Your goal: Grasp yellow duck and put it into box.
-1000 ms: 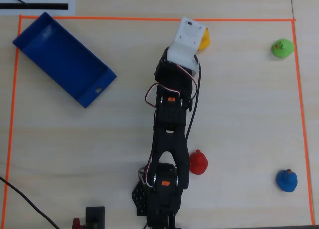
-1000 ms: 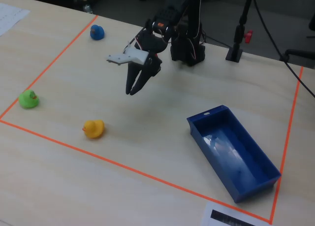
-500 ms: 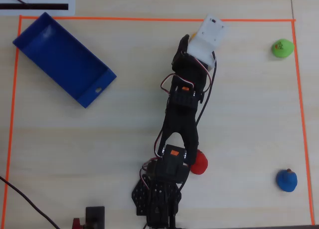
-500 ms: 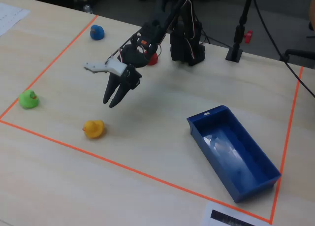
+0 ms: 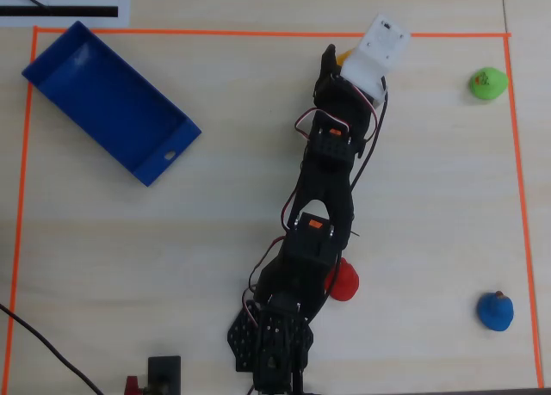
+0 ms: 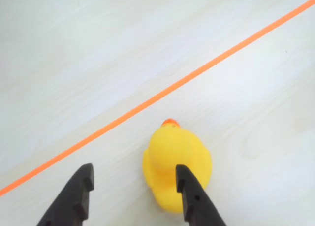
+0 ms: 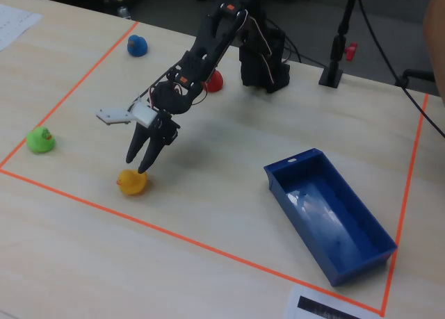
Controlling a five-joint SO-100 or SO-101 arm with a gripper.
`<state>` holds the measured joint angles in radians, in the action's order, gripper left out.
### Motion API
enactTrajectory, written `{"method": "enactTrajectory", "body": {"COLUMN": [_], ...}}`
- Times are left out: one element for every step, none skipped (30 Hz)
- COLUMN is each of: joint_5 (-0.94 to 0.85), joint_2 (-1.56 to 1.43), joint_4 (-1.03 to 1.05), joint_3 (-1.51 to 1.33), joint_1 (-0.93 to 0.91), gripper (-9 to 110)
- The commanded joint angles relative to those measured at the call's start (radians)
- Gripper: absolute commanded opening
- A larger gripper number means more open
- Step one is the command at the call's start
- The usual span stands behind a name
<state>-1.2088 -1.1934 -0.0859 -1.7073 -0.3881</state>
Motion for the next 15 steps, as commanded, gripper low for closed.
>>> {"method": "enactTrajectory", "body": {"joint_5": [0.006, 0.005, 0.003, 0.002, 0.002, 0.0, 0.0, 0.0, 0.0, 0.002, 0.003, 0.003, 0.003, 0.003, 0.0], "joint_2": [0.023, 0.04, 0.054, 0.067, 0.081, 0.092, 0.101, 0.11, 0.118, 0.126, 0.133, 0.143, 0.15, 0.158, 0.167], "joint_4": [0.002, 0.009, 0.017, 0.023, 0.031, 0.037, 0.038, 0.043, 0.048, 0.052, 0.057, 0.061, 0.063, 0.063, 0.063], "joint_3": [0.103, 0.12, 0.135, 0.15, 0.164, 0.178, 0.187, 0.198, 0.207, 0.216, 0.225, 0.235, 0.241, 0.245, 0.25], "joint_1": [-0.021, -0.026, -0.031, -0.035, -0.04, -0.043, -0.044, -0.046, -0.048, -0.048, -0.048, -0.048, -0.046, -0.044, -0.043], "gripper": [26, 27, 27, 27, 28, 28, 28, 28, 28, 28, 28, 28, 28, 28, 28]}}
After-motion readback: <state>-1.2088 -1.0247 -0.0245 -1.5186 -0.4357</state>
